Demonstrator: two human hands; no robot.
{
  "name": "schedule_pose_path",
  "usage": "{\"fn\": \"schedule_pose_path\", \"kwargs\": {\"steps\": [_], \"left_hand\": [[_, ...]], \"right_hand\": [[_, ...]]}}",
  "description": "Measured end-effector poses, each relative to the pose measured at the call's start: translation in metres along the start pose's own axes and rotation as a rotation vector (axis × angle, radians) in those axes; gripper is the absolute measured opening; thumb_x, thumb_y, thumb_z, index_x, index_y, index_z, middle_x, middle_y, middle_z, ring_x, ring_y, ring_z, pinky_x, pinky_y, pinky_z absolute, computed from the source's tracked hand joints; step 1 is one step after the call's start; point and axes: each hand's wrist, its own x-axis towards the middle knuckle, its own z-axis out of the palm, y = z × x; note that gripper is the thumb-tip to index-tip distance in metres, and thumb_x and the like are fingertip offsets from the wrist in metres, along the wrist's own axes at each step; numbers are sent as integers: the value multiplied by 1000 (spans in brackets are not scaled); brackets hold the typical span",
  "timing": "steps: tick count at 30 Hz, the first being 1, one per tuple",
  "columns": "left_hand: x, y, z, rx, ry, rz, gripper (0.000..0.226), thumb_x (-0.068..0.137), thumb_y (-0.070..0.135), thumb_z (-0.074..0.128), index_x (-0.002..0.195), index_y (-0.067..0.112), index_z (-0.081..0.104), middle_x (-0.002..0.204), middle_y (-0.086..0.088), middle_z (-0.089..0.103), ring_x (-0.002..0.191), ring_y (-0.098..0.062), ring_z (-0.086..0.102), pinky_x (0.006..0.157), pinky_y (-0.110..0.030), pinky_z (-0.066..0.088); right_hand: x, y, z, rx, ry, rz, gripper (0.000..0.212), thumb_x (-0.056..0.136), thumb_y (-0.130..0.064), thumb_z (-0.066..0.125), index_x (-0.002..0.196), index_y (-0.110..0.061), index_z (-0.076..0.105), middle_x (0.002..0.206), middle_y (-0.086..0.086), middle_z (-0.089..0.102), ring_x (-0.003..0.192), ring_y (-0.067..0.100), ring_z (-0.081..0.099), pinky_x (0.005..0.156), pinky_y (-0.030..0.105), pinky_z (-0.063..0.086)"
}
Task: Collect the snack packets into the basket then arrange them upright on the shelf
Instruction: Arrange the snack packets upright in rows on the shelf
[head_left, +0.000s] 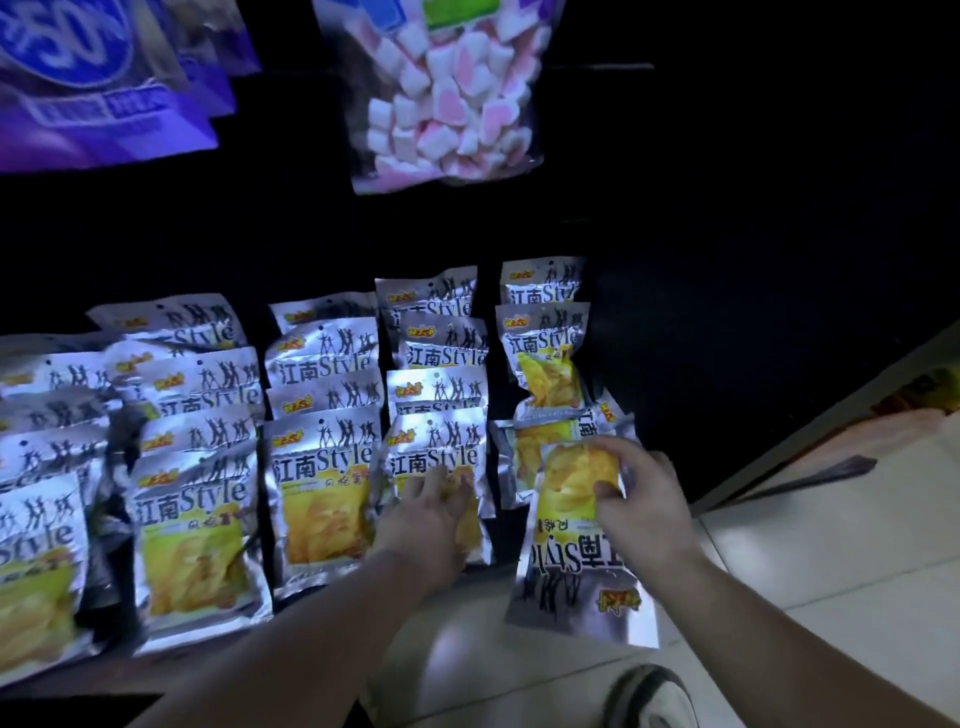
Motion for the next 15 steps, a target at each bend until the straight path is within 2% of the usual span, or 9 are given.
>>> {"fn": "schedule_pose_path", "kwargs": {"steps": [3,5,7,9,10,13,14,15], "left_hand": [[2,-15,6,32,-30,39,86,87,25,72,154,35,21,166,-4,6,148,-31,22,116,-52,36],[2,-22,7,-10,-26,33,80,87,34,69,153,38,24,166,-1,11,149,-28,24,121,-57,25],[2,-24,-2,-60,58,24,74,87,47,58,152,42,23,165,3,19,149,-23,30,122,-64,11],[3,-20,-22,-203,179,31,75,87,52,55,154,43,22,164,7,24,148,-18,32,124,-58,12],[1,-16,-36,-319,224,42,79,88,53,58,156,42,21,165,8,23,149,-17,29,123,-52,15],[-5,-5,-79,-720,195,129,101,81,46,76,155,55,8,168,17,7,152,-14,19,115,-36,26],[-8,-2,-91,-775,172,194,106,78,41,80,153,59,7,167,19,8,151,-12,20,113,-32,30],[-10,1,-98,-771,157,258,108,76,37,82,153,59,10,166,17,15,150,-11,25,113,-28,33]], "right_hand": [[8,-2,6,23,-13,23,51,92,-1,60,126,-38,64,127,0,48,65,3,58,48,7,43],[9,-2,11,-18,-70,-32,53,91,-1,60,124,-43,63,128,-1,50,62,4,61,48,12,44],[12,-5,11,-22,-160,-79,55,92,-1,59,121,-48,61,128,-6,54,48,6,54,46,21,45],[16,-13,5,-25,-285,-103,54,94,-1,60,117,-51,60,123,-9,56,41,10,47,46,27,43],[19,-19,1,-47,-341,-123,53,95,-2,61,114,-51,59,118,-7,59,43,14,49,48,29,43],[26,-38,-6,-176,-412,-237,43,91,-6,66,103,-45,55,105,17,62,75,39,62,59,40,48],[26,-44,-8,-200,-428,-277,39,88,-6,68,98,-40,53,100,18,61,79,39,62,61,44,50],[25,-49,-10,-213,-441,-306,37,85,-5,69,94,-36,51,94,15,60,74,34,58,63,49,51]]}}
